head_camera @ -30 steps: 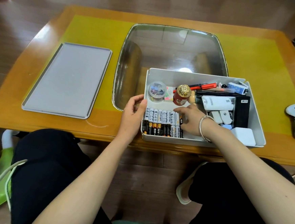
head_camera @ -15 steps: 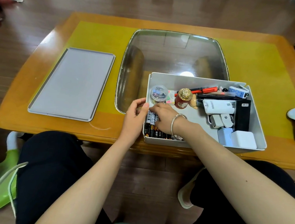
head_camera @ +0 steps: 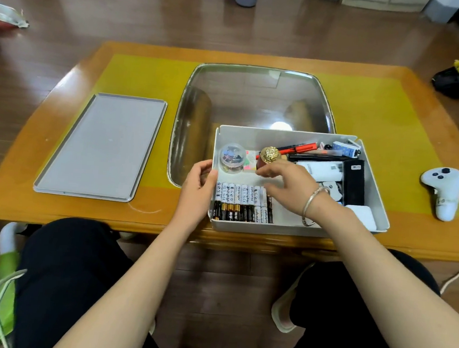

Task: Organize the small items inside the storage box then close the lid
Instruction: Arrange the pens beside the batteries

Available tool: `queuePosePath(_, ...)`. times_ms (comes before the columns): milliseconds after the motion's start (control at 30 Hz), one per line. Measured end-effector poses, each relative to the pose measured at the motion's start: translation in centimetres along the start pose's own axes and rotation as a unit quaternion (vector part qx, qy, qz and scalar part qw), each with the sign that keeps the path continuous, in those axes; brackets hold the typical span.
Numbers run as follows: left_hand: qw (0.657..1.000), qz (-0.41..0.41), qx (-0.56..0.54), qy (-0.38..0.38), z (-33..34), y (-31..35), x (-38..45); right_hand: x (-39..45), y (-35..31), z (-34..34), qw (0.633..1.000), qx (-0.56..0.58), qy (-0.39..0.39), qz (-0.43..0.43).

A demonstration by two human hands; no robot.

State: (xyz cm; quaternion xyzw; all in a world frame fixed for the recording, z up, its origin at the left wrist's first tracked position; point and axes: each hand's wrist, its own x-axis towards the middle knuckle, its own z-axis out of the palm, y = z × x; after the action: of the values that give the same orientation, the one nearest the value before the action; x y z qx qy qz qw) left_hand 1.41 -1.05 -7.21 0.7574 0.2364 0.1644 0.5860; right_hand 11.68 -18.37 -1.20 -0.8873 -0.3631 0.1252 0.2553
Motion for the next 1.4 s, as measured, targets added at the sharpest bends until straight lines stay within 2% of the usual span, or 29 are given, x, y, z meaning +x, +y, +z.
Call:
queuePosePath(167,0.991,0.051,0.123,0.023,0.6,1.9,0.8,-1.3,3.3,-4.0,0.985,-0.075,0.13,0.083)
queuePosePath(333,0.942,0.114,0.316,0.006,2.3,3.5,2.2,-0.9,6.6,-7.0,0.955,-0.139,0.197,0.175)
queuePosePath(433,0.888,0.129,0.442,-0.014,3.5,4.1,3.4,-0.1,7.4,-7.8,0.949,-0.167,0.195,0.185)
queuePosePath(533,0.841,0.18,0.511,-0.016,4.7,4.5,4.4,1.6,7.1,-8.1,0.95,-0.185,0.179,0.175)
queuePosePath(733,0.798,0.286,0.526,-0.071,7.3,5.8,6.3,3.4,7.5,-8.4,0.959,-0.209,0.091,0.17)
queuePosePath(833,0.779,0.3,0.542,-0.1,8.3,5.6,6.8,3.8,7.4,-8.0,0.959,-0.207,0.093,0.169)
queuePosePath(967,0.775,0.291,0.549,-0.111,8.9,5.0,7.2,4.9,7.0,-8.0,0.962,-0.192,0.095,0.172)
queuePosePath(1233,0.812,0.282,0.499,-0.108,9.3,4.2,7.1,4.6,7.5,-7.6,0.957,-0.255,0.005,0.138)
queuePosePath(1400,0.822,0.27,0.491,-0.103,9.5,4.0,7.0,4.6,7.6,-8.0,0.951,-0.287,0.039,0.113)
